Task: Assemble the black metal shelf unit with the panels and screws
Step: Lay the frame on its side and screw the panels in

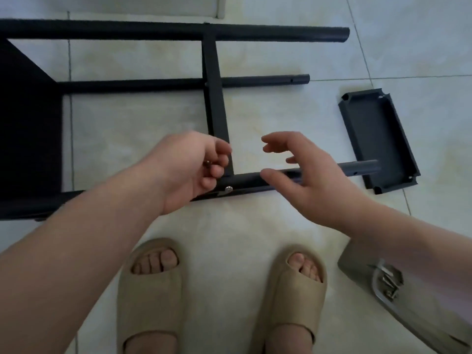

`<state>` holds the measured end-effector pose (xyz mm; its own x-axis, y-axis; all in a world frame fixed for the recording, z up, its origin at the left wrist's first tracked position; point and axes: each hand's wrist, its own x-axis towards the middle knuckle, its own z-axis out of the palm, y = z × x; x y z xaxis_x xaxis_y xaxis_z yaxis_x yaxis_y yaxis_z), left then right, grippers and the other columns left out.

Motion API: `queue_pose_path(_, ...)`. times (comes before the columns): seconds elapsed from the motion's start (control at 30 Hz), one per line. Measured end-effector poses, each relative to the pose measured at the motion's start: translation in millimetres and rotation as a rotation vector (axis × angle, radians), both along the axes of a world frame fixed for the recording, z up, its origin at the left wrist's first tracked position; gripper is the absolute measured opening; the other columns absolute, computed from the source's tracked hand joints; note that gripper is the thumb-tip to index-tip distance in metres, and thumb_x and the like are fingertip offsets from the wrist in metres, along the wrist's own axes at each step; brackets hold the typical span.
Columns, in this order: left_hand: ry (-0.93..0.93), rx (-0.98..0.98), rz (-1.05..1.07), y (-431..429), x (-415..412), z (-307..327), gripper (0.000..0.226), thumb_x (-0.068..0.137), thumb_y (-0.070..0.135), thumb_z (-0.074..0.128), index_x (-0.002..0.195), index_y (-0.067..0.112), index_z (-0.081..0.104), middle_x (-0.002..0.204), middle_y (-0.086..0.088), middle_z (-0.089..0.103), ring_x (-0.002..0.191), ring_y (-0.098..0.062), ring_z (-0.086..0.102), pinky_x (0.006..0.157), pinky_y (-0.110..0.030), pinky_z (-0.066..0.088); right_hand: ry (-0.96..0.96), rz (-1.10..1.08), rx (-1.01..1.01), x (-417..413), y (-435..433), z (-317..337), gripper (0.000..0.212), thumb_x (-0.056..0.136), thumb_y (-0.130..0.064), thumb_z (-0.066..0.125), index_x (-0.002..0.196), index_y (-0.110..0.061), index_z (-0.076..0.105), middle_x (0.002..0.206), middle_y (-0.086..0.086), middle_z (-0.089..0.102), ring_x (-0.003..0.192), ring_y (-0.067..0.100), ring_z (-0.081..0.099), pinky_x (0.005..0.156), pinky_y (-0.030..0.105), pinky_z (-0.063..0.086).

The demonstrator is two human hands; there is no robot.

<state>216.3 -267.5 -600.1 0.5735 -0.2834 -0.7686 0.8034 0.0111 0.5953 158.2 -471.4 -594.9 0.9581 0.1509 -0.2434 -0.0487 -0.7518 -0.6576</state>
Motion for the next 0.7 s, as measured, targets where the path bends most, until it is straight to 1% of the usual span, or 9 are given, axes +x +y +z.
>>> queue_pose_path(0.07, -0.097, 0.102, 0.053, 18, 13, -6, 0.037, 0.080, -0.014, 0.026, 0.081, 0.009, 0.055, 0.069, -0.004, 0.051, 0.047, -0.009, 0.044, 0.039, -0.018, 0.030, -0.016, 0.233, -0.147, 11, 4, -9, 0.069, 0.092, -0.051, 0.056, 0.152, -0.024, 0.037, 0.148, -0.008, 0.044, 0.139, 0.010, 0.037, 0.116, 0.035, 0.033)
queue_pose_path(0.13, -0.179, 0.217, 0.033, 25, 26, -16, 0.040, 0.084, -0.014, 0.025, 0.081, 0.010, 0.057, 0.072, -0.004, 0.057, 0.054, -0.011, 0.052, 0.044, -0.020, 0.037, -0.074, 0.422, -0.272, 22, 7, -17, 0.087, 0.089, -0.063, 0.053, 0.160, -0.021, 0.024, 0.161, -0.004, 0.029, 0.150, 0.017, 0.023, 0.121, 0.040, 0.024)
queue_pose_path(0.2, -0.226, 0.295, -0.038, 22, 35, -25, 0.039, 0.091, -0.011, 0.029, 0.082, 0.011, 0.060, 0.077, -0.005, 0.063, 0.065, -0.014, 0.063, 0.052, -0.022, 0.045, -0.101, 0.510, -0.336, 31, 12, -26, 0.099, 0.087, -0.071, 0.050, 0.162, -0.017, 0.016, 0.168, -0.001, 0.016, 0.155, 0.020, 0.013, 0.123, 0.043, 0.020)
queue_pose_path(0.23, -0.237, 0.304, -0.101, 18, 37, -30, 0.038, 0.093, -0.010, 0.031, 0.083, 0.011, 0.061, 0.080, -0.006, 0.066, 0.071, -0.017, 0.067, 0.055, -0.022, 0.048, -0.113, 0.523, -0.350, 34, 15, -31, 0.102, 0.086, -0.074, 0.048, 0.162, -0.015, 0.014, 0.169, 0.002, 0.011, 0.156, 0.022, 0.011, 0.123, 0.044, 0.020)
queue_pose_path(0.3, -0.240, 0.288, -0.260, 9, 37, -38, 0.036, 0.095, -0.010, 0.034, 0.086, 0.010, 0.062, 0.086, -0.009, 0.070, 0.082, -0.021, 0.072, 0.060, -0.023, 0.054, -0.138, 0.513, -0.366, 38, 17, -37, 0.103, 0.087, -0.076, 0.043, 0.162, -0.012, 0.014, 0.170, 0.005, 0.006, 0.156, 0.024, 0.010, 0.123, 0.045, 0.021)
queue_pose_path(0.37, -0.260, 0.296, -0.428, 4, 35, -45, 0.036, 0.093, -0.009, 0.035, 0.088, 0.009, 0.066, 0.088, -0.013, 0.073, 0.086, -0.027, 0.072, 0.070, -0.030, 0.060, -0.149, 0.504, -0.371, 40, 18, -40, 0.102, 0.087, -0.077, 0.040, 0.162, -0.013, 0.013, 0.170, 0.003, 0.003, 0.156, 0.023, 0.010, 0.122, 0.043, 0.021)
queue_pose_path(0.47, -0.342, 0.429, -0.644, 5, 33, -47, 0.029, 0.089, -0.001, 0.041, 0.091, 0.010, 0.068, 0.093, -0.015, 0.071, 0.093, -0.035, 0.067, 0.087, -0.042, 0.057, -0.159, 0.484, -0.353, 38, 17, -42, 0.102, 0.087, -0.077, 0.041, 0.162, -0.014, 0.014, 0.170, 0.000, 0.003, 0.156, 0.020, 0.009, 0.122, 0.040, 0.019)
queue_pose_path(0.57, -0.343, 0.392, -0.702, 8, 30, -44, 0.029, 0.088, -0.003, 0.044, 0.095, 0.008, 0.070, 0.096, -0.016, 0.072, 0.097, -0.037, 0.067, 0.091, -0.050, 0.056, -0.168, 0.458, -0.348, 33, 19, -42, 0.102, 0.086, -0.076, 0.043, 0.162, -0.015, 0.015, 0.170, 0.000, 0.005, 0.156, 0.019, 0.008, 0.123, 0.039, 0.019)
queue_pose_path(0.7, -0.345, 0.384, -0.726, 9, 17, -46, 0.027, 0.088, -0.003, 0.047, 0.088, 0.009, 0.071, 0.093, -0.015, 0.073, 0.095, -0.036, 0.068, 0.090, -0.050, 0.056, -0.180, 0.461, -0.365, 17, 20, -42, 0.103, 0.086, -0.076, 0.045, 0.162, -0.012, 0.016, 0.170, 0.003, 0.005, 0.157, 0.022, 0.008, 0.124, 0.044, 0.021)
